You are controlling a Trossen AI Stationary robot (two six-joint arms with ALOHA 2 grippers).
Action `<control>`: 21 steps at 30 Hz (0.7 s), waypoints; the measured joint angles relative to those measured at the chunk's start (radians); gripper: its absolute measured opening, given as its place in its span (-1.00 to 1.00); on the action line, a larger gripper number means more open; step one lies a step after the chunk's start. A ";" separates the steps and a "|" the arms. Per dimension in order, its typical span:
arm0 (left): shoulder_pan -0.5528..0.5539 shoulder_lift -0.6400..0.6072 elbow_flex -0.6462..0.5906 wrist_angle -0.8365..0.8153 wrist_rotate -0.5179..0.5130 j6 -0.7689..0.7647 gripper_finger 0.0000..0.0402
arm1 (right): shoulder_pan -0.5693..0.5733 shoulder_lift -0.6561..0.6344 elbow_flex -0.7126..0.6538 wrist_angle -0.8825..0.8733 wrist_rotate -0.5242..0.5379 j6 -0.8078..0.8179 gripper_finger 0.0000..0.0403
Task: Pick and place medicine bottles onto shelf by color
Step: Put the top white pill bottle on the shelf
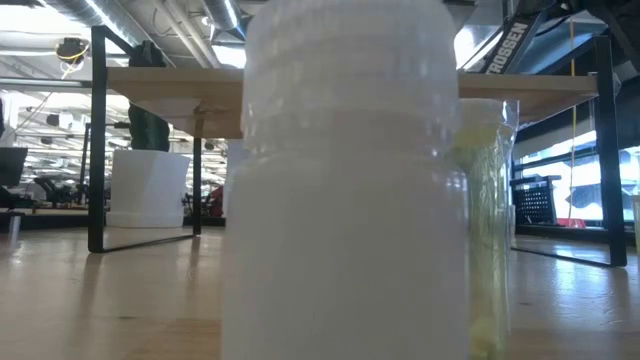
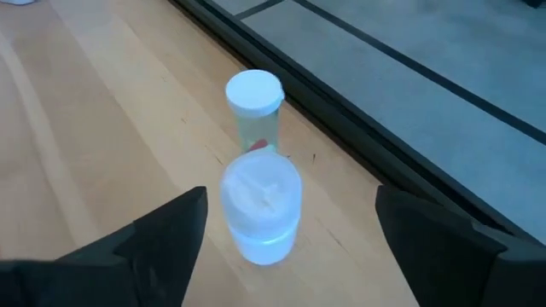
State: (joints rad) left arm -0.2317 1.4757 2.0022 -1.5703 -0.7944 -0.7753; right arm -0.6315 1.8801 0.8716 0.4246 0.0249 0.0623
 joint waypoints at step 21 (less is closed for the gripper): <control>0.000 0.000 0.000 0.000 0.000 0.000 0.11 | 0.000 0.077 0.083 -0.042 0.008 -0.005 0.65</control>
State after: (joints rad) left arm -0.2320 1.4757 2.0022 -1.5703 -0.7948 -0.7751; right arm -0.6315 1.9575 0.9543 0.3823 0.0328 0.0573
